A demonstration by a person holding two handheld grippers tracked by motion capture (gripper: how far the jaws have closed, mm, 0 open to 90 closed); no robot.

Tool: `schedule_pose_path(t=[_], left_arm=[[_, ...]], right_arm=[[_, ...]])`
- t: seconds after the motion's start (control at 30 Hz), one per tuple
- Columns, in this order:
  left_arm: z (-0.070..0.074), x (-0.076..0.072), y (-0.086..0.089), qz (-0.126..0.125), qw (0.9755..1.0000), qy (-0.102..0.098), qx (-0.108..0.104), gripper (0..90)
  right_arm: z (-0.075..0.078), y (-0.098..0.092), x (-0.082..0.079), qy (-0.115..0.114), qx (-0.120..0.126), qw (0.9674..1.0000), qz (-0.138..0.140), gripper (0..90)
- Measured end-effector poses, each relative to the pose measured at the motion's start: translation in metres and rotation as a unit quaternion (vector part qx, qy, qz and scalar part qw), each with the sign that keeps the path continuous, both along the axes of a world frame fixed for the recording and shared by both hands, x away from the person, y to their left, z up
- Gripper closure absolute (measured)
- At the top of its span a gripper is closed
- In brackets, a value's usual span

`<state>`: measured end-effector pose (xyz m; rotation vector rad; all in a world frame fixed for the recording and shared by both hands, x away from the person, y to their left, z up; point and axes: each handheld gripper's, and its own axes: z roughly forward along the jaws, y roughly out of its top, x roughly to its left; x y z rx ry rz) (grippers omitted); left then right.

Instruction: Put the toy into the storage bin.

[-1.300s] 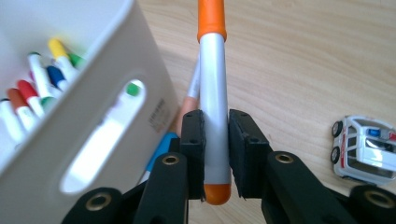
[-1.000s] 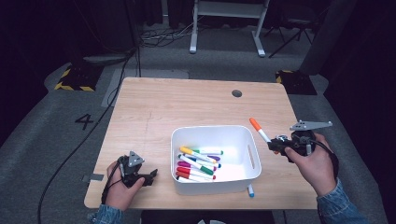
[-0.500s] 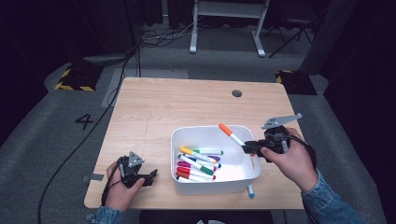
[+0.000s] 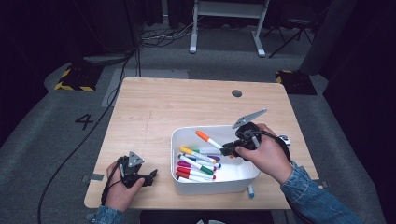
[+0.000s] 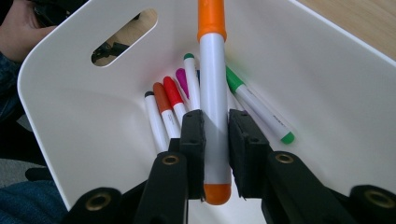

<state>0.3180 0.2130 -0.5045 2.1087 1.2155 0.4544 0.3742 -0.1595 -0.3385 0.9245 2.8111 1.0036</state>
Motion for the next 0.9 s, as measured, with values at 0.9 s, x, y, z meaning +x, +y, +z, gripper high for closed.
schedule_pose_path(t=[0.9], left_arm=[[0.0,-0.005,0.0,0.001,1.0,0.002,-0.004,14.6]], right_arm=[[-0.025,0.068,0.025,0.049,-0.037,0.9978,0.026,76.6]])
